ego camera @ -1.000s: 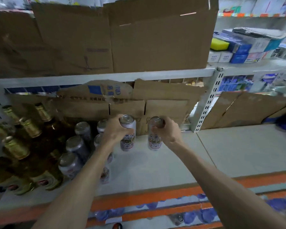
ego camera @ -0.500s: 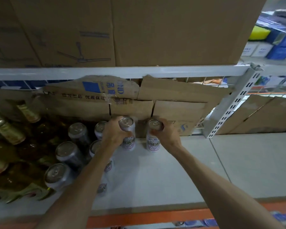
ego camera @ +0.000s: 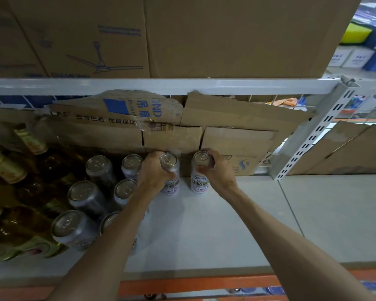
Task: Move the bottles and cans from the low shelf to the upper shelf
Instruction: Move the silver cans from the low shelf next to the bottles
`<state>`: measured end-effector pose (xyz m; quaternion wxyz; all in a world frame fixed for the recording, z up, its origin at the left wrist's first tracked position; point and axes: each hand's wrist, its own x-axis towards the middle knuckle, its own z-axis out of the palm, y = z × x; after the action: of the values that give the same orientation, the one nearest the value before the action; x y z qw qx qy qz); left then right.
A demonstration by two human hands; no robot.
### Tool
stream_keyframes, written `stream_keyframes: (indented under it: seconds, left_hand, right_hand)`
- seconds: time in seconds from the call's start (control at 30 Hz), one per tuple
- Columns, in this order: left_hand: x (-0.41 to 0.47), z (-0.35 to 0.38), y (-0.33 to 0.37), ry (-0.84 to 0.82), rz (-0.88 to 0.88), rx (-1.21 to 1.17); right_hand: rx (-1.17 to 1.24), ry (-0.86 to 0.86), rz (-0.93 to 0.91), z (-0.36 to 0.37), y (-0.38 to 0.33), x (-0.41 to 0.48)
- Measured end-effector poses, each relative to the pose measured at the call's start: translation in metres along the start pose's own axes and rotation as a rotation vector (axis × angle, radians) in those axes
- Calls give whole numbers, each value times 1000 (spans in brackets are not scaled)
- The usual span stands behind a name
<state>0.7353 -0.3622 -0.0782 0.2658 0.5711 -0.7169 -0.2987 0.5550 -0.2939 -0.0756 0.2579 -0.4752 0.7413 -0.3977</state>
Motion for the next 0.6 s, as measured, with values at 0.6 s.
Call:
stream_keyframes:
  seconds: [0.6]
  left_hand:
    - [0, 4, -3, -13, 1, -5]
  right_hand:
    - [-43, 1, 0, 5, -3, -2]
